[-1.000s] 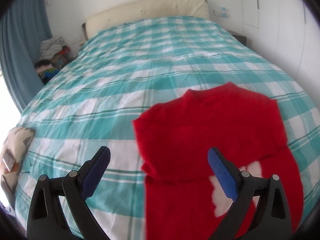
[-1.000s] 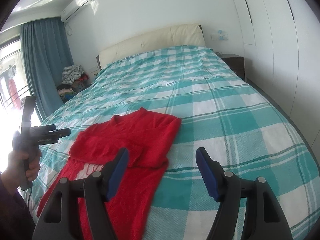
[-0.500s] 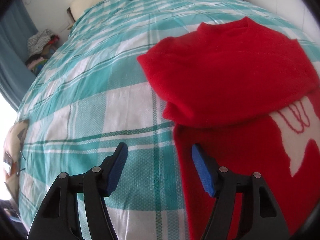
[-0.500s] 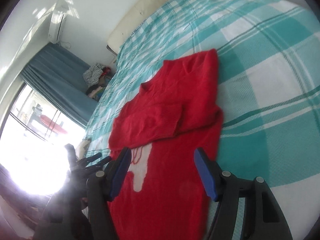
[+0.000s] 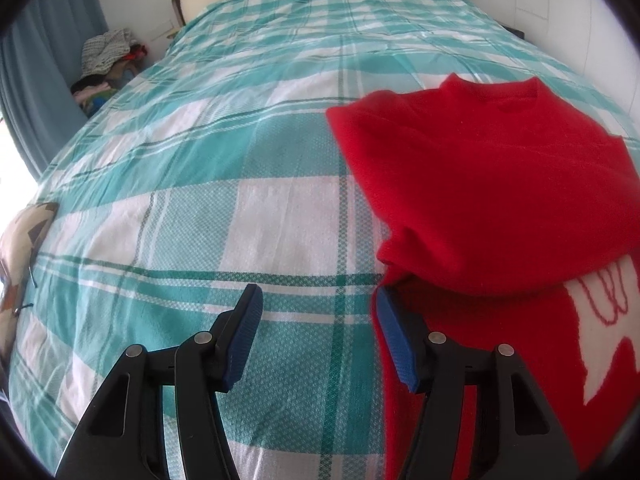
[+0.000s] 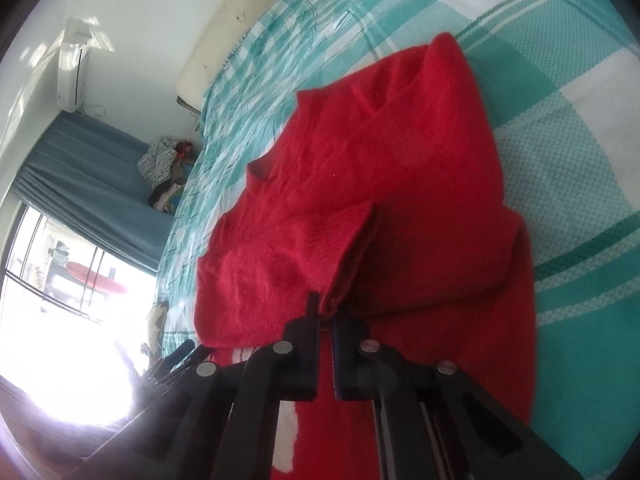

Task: Fold small clothes

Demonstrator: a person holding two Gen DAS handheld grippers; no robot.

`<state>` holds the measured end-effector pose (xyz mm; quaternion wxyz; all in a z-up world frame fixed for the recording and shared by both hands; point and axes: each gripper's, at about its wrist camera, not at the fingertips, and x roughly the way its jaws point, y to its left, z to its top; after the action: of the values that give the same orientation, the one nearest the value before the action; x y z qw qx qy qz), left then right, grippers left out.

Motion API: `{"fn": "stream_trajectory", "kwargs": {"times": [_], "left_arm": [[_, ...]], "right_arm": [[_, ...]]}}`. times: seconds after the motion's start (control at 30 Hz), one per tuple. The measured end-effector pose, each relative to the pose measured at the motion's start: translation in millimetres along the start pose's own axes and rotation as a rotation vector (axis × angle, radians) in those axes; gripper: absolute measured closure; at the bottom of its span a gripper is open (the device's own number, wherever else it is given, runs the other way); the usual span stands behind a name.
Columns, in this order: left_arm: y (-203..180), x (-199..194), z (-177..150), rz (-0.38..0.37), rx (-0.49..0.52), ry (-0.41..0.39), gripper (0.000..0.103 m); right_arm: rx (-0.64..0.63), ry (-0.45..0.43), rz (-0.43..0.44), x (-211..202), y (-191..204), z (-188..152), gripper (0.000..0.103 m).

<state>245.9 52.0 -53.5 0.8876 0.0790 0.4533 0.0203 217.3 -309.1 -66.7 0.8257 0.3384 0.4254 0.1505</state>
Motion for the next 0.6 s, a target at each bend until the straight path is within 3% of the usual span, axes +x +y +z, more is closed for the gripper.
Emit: {"fn": "stream_trajectory", "kwargs": {"times": [0.1, 0.27, 0.37, 0.43, 0.47, 0.5, 0.53, 0.6], "left_arm": [[-9.6, 2.8, 0.1, -0.018, 0.028, -0.007, 0.042], [-35.9, -7.0, -3.8, 0.024, 0.158, -0.067, 0.041], [-37.2, -1.0, 2.0, 0.041, 0.147, -0.079, 0.031], [-34.1, 3.8, 9.3, 0.022, 0.116, -0.096, 0.033], [-31.0, 5.4, 11.5, -0.013, 0.096, -0.106, 0.043], [-25.1, 9.1, 12.1, -0.069, 0.065, -0.096, 0.1], [-16.9, 13.8, 11.1, -0.119, 0.016, -0.067, 0.099], [-1.4, 12.4, 5.1, -0.142, -0.062, -0.081, 0.099]], "right_arm": [[-0.041, -0.013, -0.048, -11.8, 1.9, -0.6, 0.098], [-0.016, 0.002, -0.027, -8.2, -5.0, -2.8, 0.098], [-0.025, 0.003, -0.012, -8.6, -3.6, -4.0, 0.098], [-0.04, 0.001, -0.003, -8.8, 1.1, -3.7, 0.098], [-0.05, -0.001, -0.001, -8.8, 3.9, -3.7, 0.098], [-0.061, -0.004, -0.001, -9.8, 5.7, -3.7, 0.098], [-0.071, -0.008, -0.007, -10.2, 7.8, -4.4, 0.098], [-0.08, -0.009, -0.029, -11.2, 7.4, -4.8, 0.098]]}}
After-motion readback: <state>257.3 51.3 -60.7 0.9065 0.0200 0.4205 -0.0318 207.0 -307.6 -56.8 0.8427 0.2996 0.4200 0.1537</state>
